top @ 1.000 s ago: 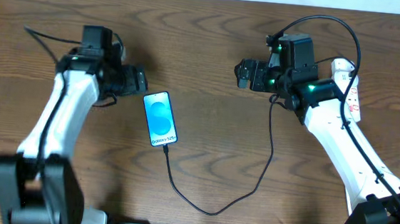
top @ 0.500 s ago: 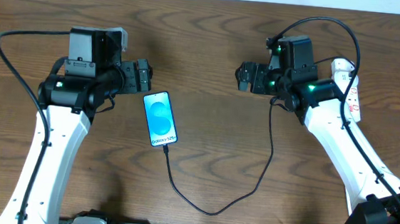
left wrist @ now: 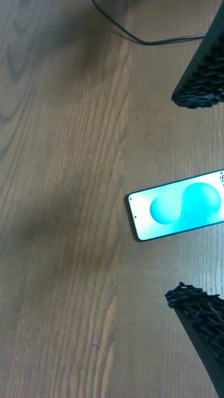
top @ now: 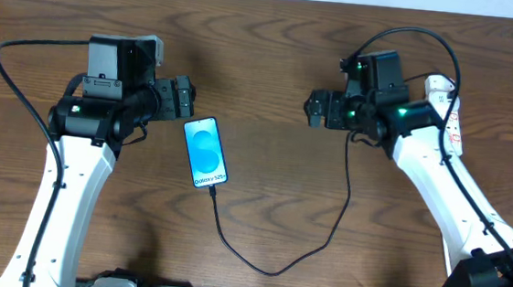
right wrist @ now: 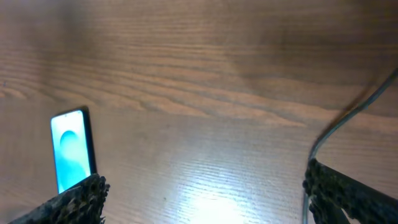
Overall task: Plug charger to phone and switch on socket
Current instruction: 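Move the right gripper right toward the white power strip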
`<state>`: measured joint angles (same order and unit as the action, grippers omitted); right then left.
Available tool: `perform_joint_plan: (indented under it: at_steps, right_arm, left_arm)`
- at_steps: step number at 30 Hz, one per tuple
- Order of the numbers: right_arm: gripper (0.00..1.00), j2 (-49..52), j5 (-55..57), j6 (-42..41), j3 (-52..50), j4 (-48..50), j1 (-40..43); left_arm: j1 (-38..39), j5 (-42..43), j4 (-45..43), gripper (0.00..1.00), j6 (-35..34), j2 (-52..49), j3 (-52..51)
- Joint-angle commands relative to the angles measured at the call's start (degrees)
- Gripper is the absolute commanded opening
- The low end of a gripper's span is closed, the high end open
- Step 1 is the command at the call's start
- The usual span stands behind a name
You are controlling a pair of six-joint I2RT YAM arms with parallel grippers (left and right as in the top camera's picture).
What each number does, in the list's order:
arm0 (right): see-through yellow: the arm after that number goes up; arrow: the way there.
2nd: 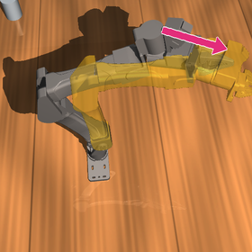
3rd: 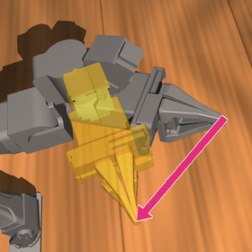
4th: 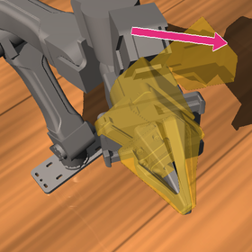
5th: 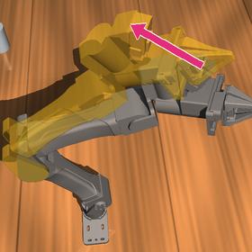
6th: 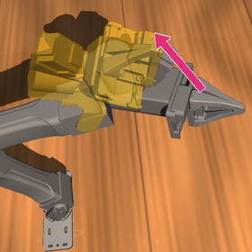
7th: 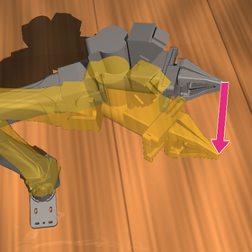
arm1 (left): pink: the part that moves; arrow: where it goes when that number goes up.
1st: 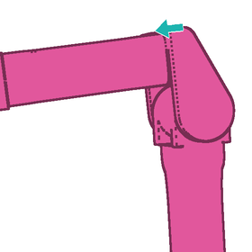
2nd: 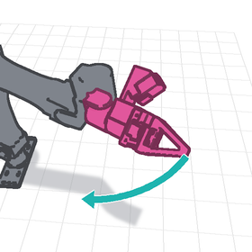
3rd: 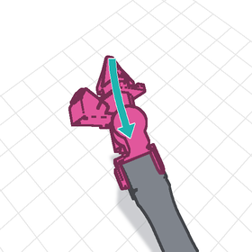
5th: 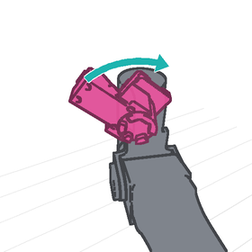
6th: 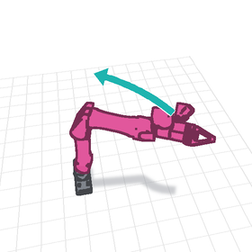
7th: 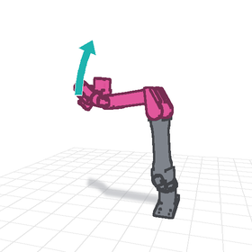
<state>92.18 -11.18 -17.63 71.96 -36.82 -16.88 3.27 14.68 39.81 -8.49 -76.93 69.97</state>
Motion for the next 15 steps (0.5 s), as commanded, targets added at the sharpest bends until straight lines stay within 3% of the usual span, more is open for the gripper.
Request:
perform_joint_plan:
  at_steps: [1,7,15]
  right_arm:
    - [0.99,-0.9,-2.97,3.67,2.21,-2.84,4.52]
    - [0.99,-0.9,-11.13,10.67,4.57,-8.98,13.94]
    - [0.99,-0.9,-11.91,14.71,4.87,-11.69,25.49]
  left_arm:
    - [0.09,-0.42,0.04,0.93,1.18,0.13,0.28]
    - [0.09,-0.39,0.07,0.93,1.18,0.13,0.28]
    - [0.09,-0.39,0.04,0.93,1.18,0.13,0.28]
